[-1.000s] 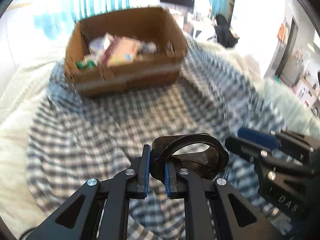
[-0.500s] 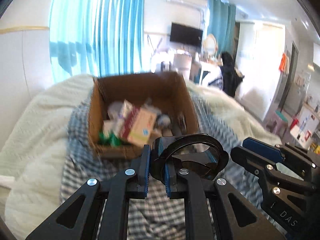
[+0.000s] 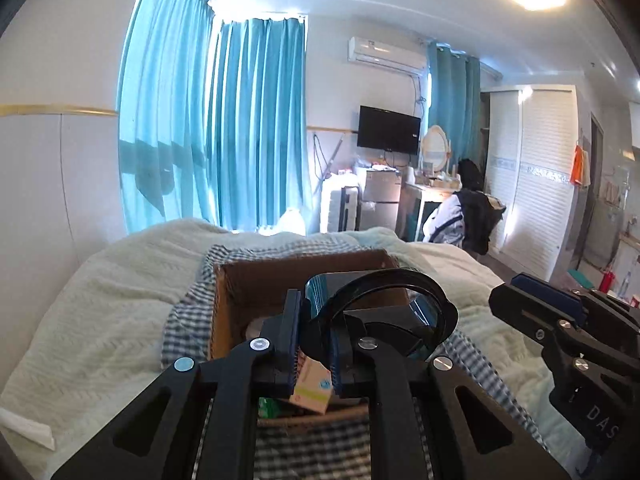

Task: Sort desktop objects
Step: 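Lift the headphones and carry them over the box with the left gripper, then open the left gripper to drop the headphones into the box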

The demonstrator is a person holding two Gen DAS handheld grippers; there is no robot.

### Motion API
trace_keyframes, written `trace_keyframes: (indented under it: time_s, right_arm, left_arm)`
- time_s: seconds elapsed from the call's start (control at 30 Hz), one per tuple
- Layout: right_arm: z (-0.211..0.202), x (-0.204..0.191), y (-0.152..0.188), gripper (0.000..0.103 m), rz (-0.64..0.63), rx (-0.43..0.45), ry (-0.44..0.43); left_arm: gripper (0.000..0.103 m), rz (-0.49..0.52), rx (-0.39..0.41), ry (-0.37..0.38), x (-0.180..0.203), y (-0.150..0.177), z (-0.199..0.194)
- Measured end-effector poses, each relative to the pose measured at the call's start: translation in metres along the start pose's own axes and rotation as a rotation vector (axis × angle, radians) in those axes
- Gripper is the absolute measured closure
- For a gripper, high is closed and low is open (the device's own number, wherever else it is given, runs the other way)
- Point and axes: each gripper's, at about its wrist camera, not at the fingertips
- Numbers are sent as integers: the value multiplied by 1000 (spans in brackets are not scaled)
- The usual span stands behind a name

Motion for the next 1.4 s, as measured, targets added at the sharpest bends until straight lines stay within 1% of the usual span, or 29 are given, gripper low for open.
trace_keyframes:
  time_s: [0.17, 0.3, 0.47, 0.57, 0.67, 0.87, 0.93, 0.97, 1.0, 1.03, 1.07, 1.1, 1.13, 1.2, 1.33, 1.4]
  right_arm:
    - [26, 12, -14, 77, 4, 21, 4]
    - [56, 21, -19, 77, 9, 14, 7]
    - [87, 25, -18, 77, 5, 7, 7]
    - [110, 28, -13, 77, 10, -17, -16]
    - [131, 30, -6, 77, -2, -47, -19]
    - [172, 32, 8, 77, 16, -112, -54]
    - [183, 31, 14, 77, 19, -129, -65]
    - [187, 29, 17, 77, 14, -140, -70]
    - [189, 28, 19, 77, 10, -149, -74]
    - [192, 26, 22, 77, 3, -160, -75]
    - [192, 24, 24, 77, 0, -165, -75]
    - [191, 24, 25, 77, -3, -166, -77]
    - [187, 22, 27, 77, -7, -166, -80]
    - [184, 19, 27, 77, -15, -168, -74]
    - [174, 20, 20, 77, -12, -155, -63]
    - [167, 22, 16, 77, -10, -145, -57]
  left_arm:
    - [91, 32, 23, -10, 1, -14, 27]
    - [91, 37, 16, -13, -3, -20, 52]
    - [91, 75, 4, -67, -7, -16, 90]
    - [91, 70, -35, -81, -12, -11, 118]
    - [91, 66, -78, -96, -13, -5, 146]
    - [91, 32, -172, -132, -21, 7, 184]
    - [88, 11, -210, -145, -25, 12, 195]
    - [86, 6, -220, -150, -26, 14, 197]
    - [78, 1, -228, -161, -28, 15, 200]
    - [60, -1, -235, -175, -30, 17, 201]
    - [50, -4, -237, -184, -31, 17, 202]
    - [36, -11, -231, -186, -32, 17, 200]
    - [30, -16, -222, -183, -33, 16, 197]
    - [30, -9, -212, -188, -32, 13, 193]
    - [21, -12, -204, -183, -31, 6, 182]
    - [21, -15, -192, -180, -31, 1, 174]
Point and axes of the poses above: each gripper's, at about its wrist camera, not at the fingertips, and z roughly the way its jaws point, x to its right, y to its underside, and after that the axes turned 12 degrees about -z, right-handed
